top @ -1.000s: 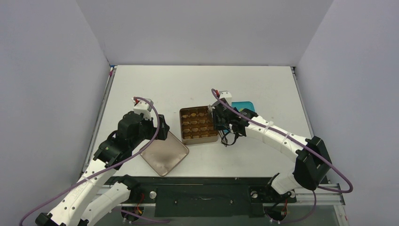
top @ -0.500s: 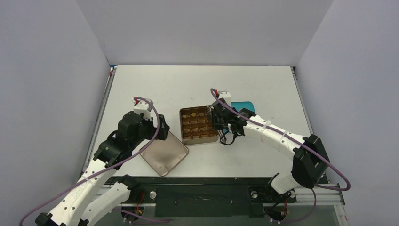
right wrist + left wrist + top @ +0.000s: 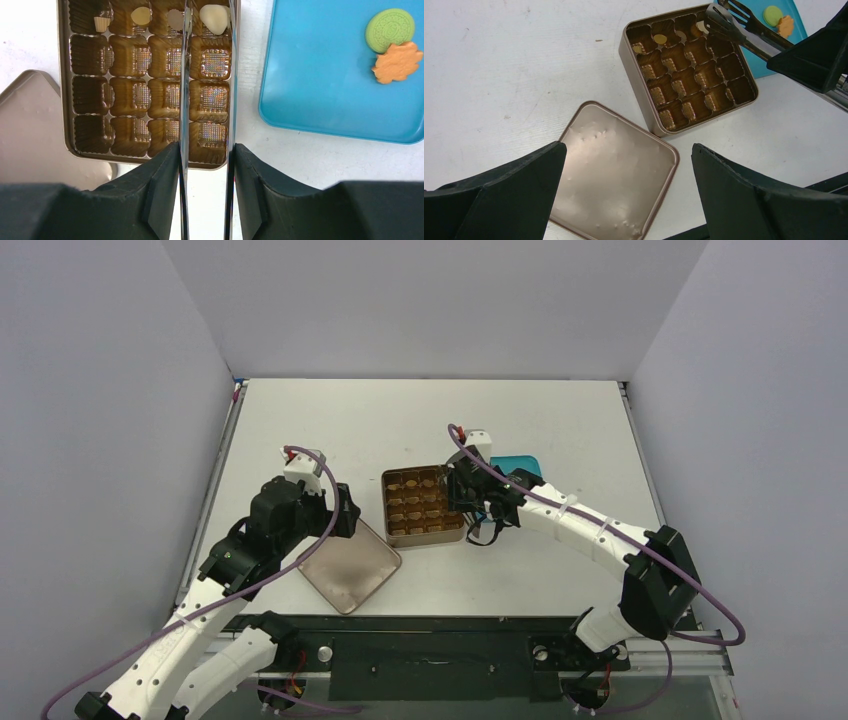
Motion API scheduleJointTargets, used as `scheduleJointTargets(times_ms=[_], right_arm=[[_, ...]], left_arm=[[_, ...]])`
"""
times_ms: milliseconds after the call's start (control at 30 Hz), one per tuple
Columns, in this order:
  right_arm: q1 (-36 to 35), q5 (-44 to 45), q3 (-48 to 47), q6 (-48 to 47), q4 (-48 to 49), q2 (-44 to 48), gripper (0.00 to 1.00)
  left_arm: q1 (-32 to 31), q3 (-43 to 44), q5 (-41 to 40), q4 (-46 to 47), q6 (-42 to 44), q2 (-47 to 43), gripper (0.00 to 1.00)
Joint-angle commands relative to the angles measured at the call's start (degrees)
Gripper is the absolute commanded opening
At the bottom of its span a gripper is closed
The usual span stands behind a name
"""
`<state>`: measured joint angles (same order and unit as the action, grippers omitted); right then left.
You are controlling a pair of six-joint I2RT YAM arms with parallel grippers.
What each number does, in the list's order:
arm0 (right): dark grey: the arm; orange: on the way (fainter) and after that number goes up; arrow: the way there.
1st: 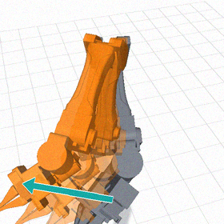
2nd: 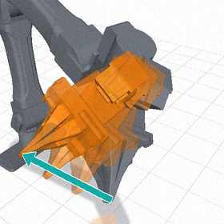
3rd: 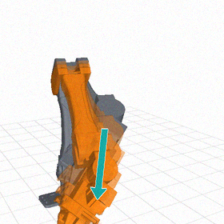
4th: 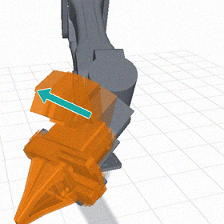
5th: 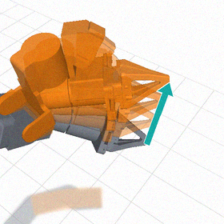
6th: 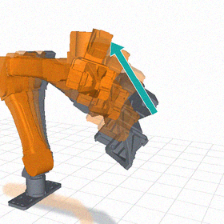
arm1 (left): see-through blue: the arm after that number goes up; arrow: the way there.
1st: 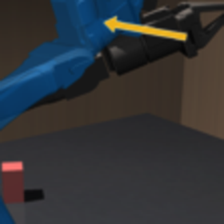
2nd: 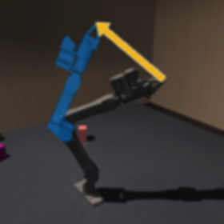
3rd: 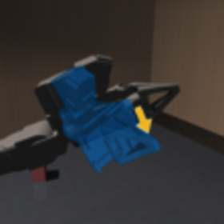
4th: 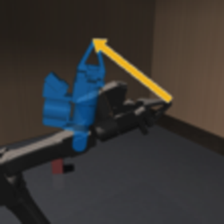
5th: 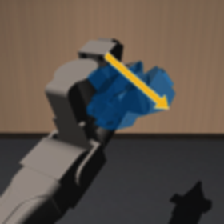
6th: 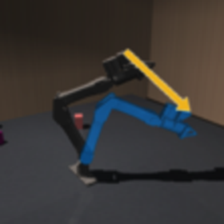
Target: Pack the cookies
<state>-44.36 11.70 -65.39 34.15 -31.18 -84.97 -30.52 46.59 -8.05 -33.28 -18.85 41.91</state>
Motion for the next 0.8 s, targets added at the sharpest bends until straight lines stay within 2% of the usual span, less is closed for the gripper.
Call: scheduleJointTargets(times_ms=[0, 333, 533, 767], right_arm=[[-0.4, 2.4, -2.4, 0.7, 2.2, 2.1, 0.39], [1.0, 4.9, 1.0, 0.9, 1.4, 10.5, 0.39], [4.7, 3.9, 4.2, 0.6, 1.3, 14.8, 0.38], [9.3, 1.7, 7.5, -0.3, 2.3, 15.5, 0.37]], left_arm=[[0.3, 0.5, 0.8, 1.8, 0.0, -0.6, 0.97], [0.3, 0.5, 0.7, 1.7, -0.1, -0.5, 0.97], [0.3, 0.5, 0.6, 1.7, 0.0, -0.4, 0.97], [0.3, 0.6, 0.5, 1.8, 0.0, -0.2, 0.97]])
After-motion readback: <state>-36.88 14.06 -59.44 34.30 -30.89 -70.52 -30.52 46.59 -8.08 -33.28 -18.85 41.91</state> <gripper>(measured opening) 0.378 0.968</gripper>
